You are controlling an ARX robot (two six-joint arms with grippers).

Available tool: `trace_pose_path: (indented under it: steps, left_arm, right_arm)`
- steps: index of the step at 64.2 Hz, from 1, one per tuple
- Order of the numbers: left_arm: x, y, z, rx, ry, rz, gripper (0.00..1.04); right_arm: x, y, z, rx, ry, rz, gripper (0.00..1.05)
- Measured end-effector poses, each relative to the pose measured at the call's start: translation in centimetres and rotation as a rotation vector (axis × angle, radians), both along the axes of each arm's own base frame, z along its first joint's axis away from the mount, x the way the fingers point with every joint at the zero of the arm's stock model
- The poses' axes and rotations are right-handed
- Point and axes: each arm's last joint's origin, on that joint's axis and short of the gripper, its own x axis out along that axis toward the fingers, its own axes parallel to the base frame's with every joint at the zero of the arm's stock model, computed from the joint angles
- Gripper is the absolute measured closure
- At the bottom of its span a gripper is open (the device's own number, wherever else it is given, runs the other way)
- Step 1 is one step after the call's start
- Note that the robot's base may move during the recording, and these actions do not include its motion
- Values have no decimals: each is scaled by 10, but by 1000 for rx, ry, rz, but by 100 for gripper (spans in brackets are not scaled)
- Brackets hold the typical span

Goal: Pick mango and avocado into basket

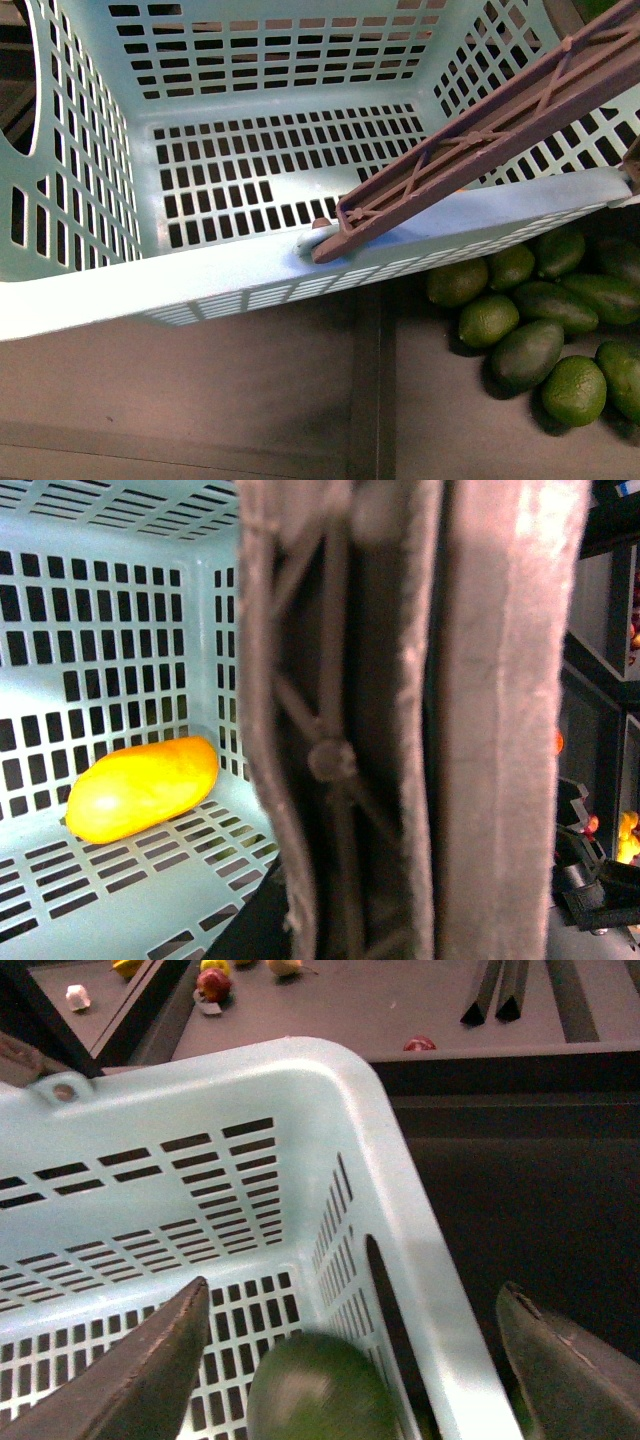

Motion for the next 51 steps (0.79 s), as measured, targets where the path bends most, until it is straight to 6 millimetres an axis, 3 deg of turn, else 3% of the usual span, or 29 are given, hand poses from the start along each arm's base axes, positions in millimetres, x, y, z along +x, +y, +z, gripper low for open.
trace_pose_path:
  steps: [11,16,24,46,51]
  left_arm:
    - [1,0,0,5,-3,8,91]
    - [0,0,0,4,-3,5,91]
    - [0,0,0,-2,2,3,91]
    - [0,0,0,-2,2,3,91]
    - [0,0,0,-1,1,3,91]
  right_arm:
    - [-5,-20,8,-19,0,-93,9]
    - [-9,-22,3,-50,-147,-93,19]
    - [-37,-35,-14,-87,-315,-85,41]
    - [-98,-59,-43,-116,-330,-86,99]
    - [-108,-62,-47,-118,-336,-84,103]
